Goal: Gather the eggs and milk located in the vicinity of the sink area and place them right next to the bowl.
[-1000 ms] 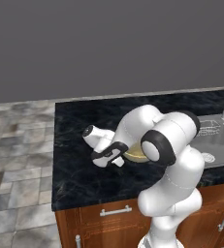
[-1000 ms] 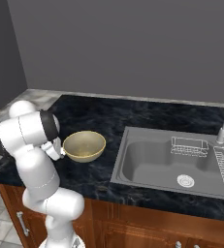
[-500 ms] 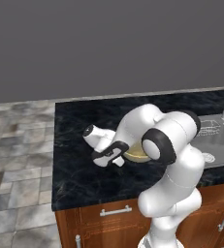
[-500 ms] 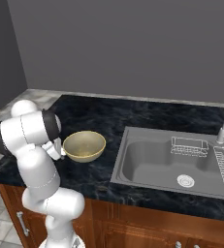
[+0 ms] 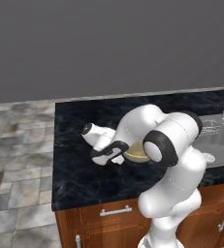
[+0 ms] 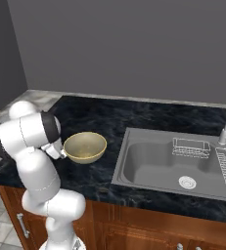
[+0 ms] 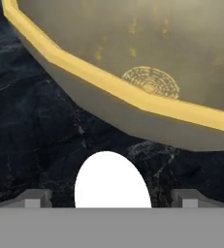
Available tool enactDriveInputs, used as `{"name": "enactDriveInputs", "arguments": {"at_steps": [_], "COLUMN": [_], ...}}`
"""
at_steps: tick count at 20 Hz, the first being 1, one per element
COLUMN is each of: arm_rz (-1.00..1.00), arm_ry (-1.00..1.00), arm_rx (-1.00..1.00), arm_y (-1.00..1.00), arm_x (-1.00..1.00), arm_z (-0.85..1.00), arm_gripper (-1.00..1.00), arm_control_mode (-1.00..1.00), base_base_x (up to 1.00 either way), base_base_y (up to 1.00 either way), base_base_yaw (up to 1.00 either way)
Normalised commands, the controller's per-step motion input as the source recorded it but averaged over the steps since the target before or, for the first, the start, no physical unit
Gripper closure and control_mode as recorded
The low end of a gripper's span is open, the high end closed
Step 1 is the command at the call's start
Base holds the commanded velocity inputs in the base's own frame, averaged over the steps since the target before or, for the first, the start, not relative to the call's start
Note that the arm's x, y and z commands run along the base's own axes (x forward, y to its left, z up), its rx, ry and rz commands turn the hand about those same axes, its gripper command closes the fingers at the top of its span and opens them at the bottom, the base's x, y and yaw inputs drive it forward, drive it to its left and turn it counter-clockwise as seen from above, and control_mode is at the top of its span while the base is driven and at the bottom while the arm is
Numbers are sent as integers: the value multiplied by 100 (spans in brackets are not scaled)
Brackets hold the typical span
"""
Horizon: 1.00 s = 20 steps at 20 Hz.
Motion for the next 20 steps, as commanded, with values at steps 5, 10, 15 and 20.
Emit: {"name": "enactDriveInputs", "arguments": {"at_steps": [5,10,15,20], "arm_rz": [-1,0,2,35], "arm_ry": [0,5,20,34], "arm_rx": [0,10,25,26], "arm_y": [1,-6,-33,-83], "arm_x": [-2,-3,-25,-34], "arm_z": [88,94,75,15], "arm_gripper": [-100,-100,-100,-100], "arm_control_mode": [-100,-100,-100,-100], "base_base_x": [0,0,0,0], "base_base_y": [0,0,0,0], "base_base_yaw": [0,0,0,0]}}
